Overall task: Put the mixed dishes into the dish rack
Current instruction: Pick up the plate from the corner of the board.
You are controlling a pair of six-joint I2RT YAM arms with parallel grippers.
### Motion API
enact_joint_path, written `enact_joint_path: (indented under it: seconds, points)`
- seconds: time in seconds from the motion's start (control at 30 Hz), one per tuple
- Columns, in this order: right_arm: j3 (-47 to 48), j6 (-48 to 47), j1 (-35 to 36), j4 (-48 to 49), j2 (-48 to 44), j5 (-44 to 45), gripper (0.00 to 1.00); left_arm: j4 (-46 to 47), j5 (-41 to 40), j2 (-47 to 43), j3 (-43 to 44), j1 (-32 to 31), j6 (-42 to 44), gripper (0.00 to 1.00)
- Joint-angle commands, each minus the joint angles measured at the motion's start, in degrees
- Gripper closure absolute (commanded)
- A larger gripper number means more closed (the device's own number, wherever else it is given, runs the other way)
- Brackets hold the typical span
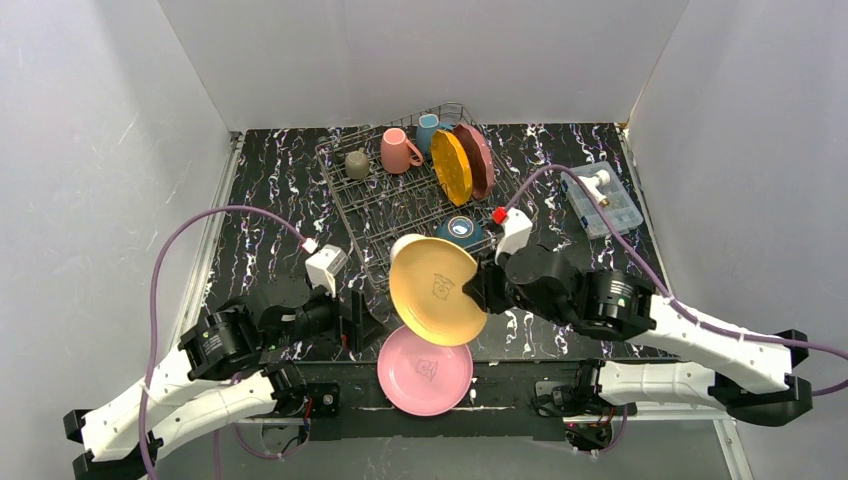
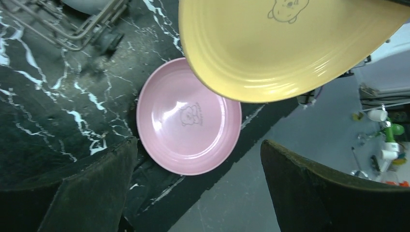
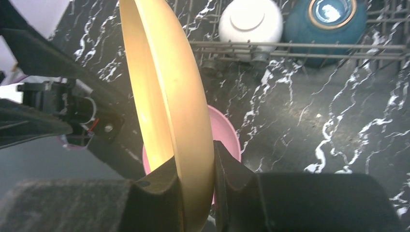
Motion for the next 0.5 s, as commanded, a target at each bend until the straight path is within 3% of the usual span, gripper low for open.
enact_joint_path:
  seconds: [0.0, 0.47]
  points:
    - [7.99, -3.75, 0.22, -1.24, 4.72, 7.67, 0.99, -6.25, -6.24, -0.96, 2.73, 0.05, 4.37, 0.02]
    - [31.84, -14.60, -0.24, -8.45, 25.60, 26.77, 0.99, -7.50, -8.44, -2.01, 0.60, 0.01, 7.30, 0.02]
